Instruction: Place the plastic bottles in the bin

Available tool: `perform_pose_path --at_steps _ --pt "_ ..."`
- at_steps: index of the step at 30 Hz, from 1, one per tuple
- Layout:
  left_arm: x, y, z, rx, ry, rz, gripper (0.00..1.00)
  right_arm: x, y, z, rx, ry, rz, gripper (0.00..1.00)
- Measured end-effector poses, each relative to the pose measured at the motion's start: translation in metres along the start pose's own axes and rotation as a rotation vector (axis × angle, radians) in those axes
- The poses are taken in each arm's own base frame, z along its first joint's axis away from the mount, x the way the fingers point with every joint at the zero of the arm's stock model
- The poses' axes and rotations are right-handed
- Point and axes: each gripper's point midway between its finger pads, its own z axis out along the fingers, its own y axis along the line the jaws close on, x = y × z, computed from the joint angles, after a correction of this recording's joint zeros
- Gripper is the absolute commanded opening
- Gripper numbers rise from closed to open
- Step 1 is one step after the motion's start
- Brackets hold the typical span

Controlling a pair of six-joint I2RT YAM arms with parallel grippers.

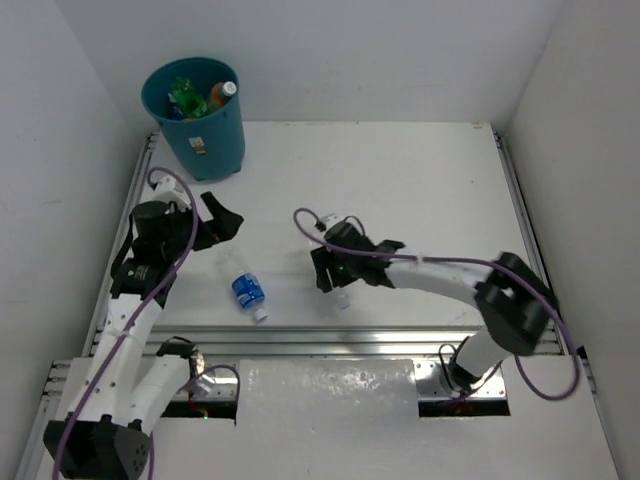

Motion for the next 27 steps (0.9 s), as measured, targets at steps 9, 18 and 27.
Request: perform_pose_path --at_steps 9,18,27 --pt "0.061 -0.157 -0.013 0.541 0.248 0.069 1.0 -0.085 0.013 -0.146 -0.414 -0.468 0.026 0.2" --pt "0.072 -0.264 -0.025 0.826 0.297 0.083 0.36 -0.077 0.055 -0.22 -0.681 -0.55 -0.11 0.24" --pt "0.03 -0.266 0.003 0.624 0.191 0.088 0.0 -0.078 0.026 -0.221 -0.504 -0.595 -0.044 0.99"
